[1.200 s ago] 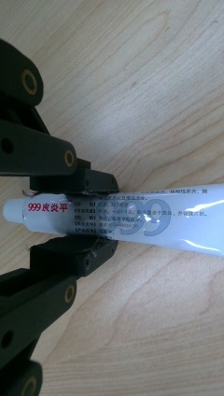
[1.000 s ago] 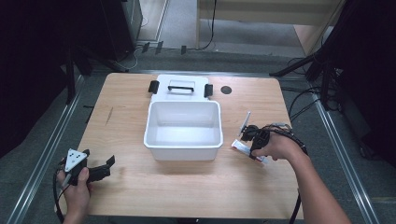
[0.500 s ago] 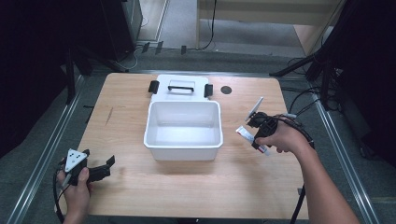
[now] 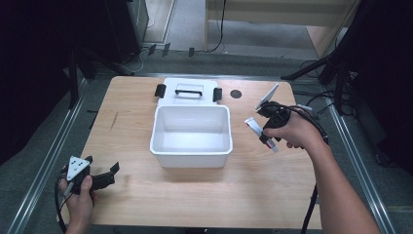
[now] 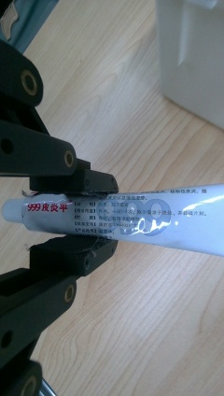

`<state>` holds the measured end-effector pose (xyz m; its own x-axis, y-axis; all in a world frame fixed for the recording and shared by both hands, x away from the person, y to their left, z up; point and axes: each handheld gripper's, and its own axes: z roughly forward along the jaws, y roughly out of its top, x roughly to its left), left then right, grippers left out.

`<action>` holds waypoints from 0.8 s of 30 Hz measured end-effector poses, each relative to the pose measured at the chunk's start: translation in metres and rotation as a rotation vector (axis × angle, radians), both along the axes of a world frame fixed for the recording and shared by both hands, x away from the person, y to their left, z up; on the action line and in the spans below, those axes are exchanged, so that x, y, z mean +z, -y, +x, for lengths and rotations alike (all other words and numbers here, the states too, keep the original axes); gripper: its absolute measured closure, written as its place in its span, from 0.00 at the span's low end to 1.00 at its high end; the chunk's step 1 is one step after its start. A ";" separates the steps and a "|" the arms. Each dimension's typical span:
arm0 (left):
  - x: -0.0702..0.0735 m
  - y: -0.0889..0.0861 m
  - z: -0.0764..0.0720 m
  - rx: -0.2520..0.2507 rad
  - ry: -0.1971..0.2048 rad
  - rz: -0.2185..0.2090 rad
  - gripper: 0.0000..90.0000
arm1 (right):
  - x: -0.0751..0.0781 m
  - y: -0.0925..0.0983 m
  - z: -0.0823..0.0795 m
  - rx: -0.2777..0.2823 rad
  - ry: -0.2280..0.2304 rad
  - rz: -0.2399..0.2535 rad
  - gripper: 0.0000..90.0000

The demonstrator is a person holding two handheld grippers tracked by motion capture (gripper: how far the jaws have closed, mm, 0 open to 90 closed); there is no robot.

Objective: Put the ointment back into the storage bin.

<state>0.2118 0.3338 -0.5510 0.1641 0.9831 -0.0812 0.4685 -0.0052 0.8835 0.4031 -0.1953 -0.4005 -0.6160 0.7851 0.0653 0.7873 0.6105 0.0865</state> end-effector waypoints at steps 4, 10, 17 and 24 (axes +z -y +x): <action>0.000 0.000 0.000 0.007 0.001 -0.003 0.00 | 0.010 -0.008 0.003 -0.009 0.008 0.008 0.79; 0.000 0.000 0.000 0.009 0.001 0.002 0.00 | 0.022 -0.021 0.008 -0.009 0.004 0.018 0.79; 0.000 0.000 0.000 0.001 -0.001 0.003 0.00 | 0.035 -0.040 0.011 0.006 0.011 0.016 0.79; 0.000 0.000 0.001 -0.004 -0.002 -0.002 0.00 | 0.043 -0.062 0.012 0.042 0.020 0.017 0.79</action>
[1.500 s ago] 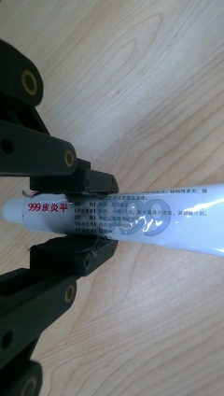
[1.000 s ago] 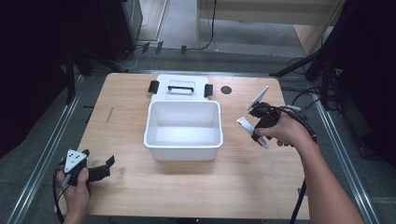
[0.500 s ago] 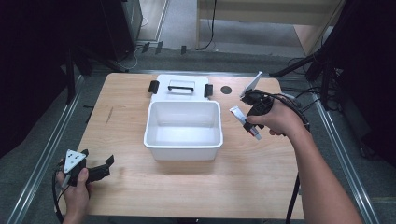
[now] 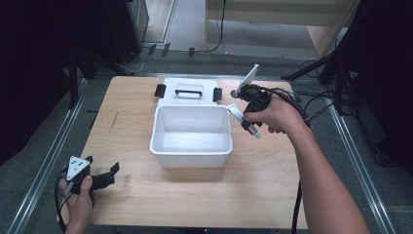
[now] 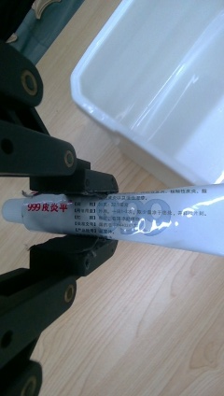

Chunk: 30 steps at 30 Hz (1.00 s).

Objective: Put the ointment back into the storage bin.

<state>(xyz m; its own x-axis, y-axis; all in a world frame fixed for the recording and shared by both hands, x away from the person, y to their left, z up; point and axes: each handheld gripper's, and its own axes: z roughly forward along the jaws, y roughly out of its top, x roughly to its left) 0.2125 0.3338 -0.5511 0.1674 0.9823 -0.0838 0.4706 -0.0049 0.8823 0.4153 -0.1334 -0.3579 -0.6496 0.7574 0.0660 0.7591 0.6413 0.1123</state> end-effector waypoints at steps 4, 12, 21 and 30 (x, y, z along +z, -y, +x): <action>0.000 0.000 0.000 0.000 -0.003 -0.003 0.00 | 0.003 -0.012 0.000 0.027 0.004 -0.003 0.79; 0.000 -0.001 0.001 -0.003 -0.011 -0.006 0.00 | 0.009 -0.036 -0.004 0.119 0.037 -0.008 0.79; 0.000 -0.001 0.001 -0.007 -0.016 -0.009 0.00 | 0.011 -0.064 -0.017 0.405 0.102 -0.024 0.79; 0.000 -0.001 0.001 -0.008 -0.017 -0.012 0.00 | 0.006 -0.082 -0.031 0.695 0.157 -0.012 0.79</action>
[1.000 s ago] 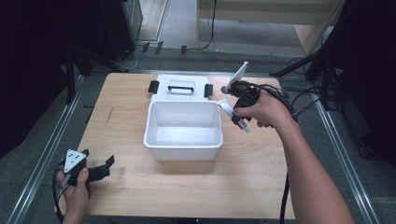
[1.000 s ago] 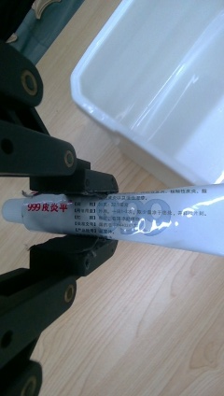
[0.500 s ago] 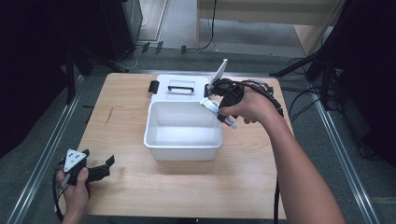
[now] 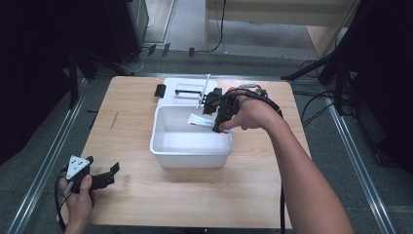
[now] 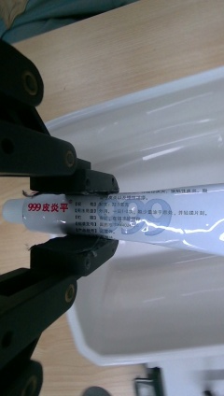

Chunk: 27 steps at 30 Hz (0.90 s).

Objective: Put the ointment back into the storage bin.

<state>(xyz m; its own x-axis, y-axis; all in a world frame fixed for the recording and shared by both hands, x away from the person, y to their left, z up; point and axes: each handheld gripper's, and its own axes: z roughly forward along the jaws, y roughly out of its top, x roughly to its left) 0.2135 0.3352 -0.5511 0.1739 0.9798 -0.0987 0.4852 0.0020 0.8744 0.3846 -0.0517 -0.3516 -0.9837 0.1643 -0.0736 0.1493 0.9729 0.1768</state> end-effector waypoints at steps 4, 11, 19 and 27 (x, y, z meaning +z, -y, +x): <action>0.000 0.000 0.000 -0.001 0.000 -0.001 0.00 | -0.006 -0.002 -0.003 0.090 -0.002 -0.001 0.79; 0.000 0.000 0.000 -0.004 -0.001 -0.001 0.00 | -0.014 -0.008 -0.003 0.157 -0.003 -0.008 0.79; 0.000 0.000 0.000 -0.006 0.000 -0.003 0.00 | -0.020 -0.018 -0.006 0.161 -0.014 -0.030 0.79; 0.000 0.000 0.000 -0.008 0.000 -0.004 0.00 | -0.032 -0.018 -0.004 0.165 -0.015 -0.065 0.79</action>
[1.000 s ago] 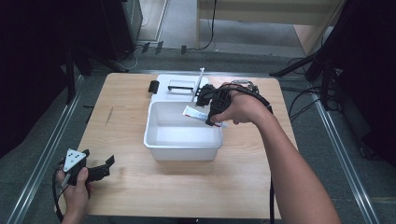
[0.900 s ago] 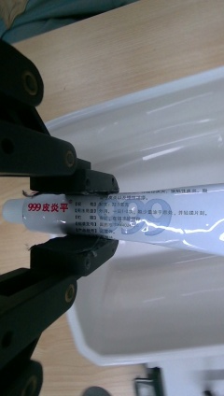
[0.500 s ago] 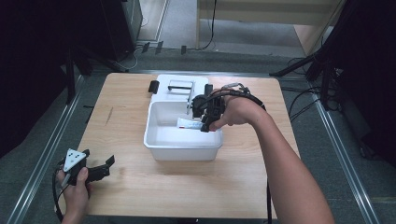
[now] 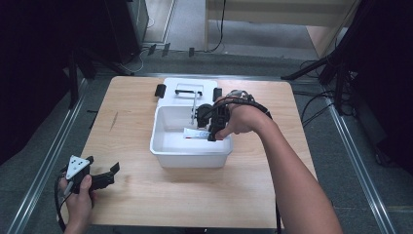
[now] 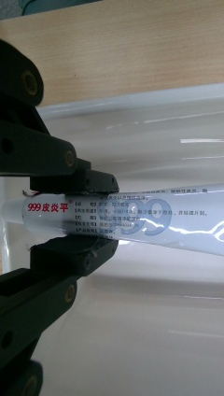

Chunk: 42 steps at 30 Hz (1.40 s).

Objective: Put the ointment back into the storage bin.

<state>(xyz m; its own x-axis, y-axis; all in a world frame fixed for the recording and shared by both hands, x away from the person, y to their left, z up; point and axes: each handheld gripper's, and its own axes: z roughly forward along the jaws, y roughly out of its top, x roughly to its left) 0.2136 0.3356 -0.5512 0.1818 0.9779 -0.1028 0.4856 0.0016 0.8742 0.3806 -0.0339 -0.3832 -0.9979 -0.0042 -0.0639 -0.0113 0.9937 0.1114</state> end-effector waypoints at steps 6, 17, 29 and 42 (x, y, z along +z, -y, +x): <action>0.000 0.000 0.000 -0.001 0.001 0.001 0.00 | -0.004 0.000 0.000 0.002 -0.006 -0.004 0.79; 0.000 0.000 0.000 -0.003 0.003 0.001 0.00 | -0.016 -0.001 0.000 0.004 -0.022 -0.010 0.79; 0.000 0.000 0.000 -0.004 0.003 0.002 0.00 | -0.036 -0.003 0.002 0.001 -0.043 -0.035 0.79; 0.000 0.000 0.000 -0.006 0.001 -0.001 0.00 | -0.055 -0.006 0.004 -0.009 -0.064 -0.080 0.79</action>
<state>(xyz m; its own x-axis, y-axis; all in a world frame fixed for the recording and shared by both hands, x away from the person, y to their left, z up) 0.2135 0.3355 -0.5512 0.1877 0.9767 -0.1038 0.4848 -0.0002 0.8746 0.3843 -0.0284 -0.4387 -1.0000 0.0021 0.0006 0.0021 0.9995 0.0320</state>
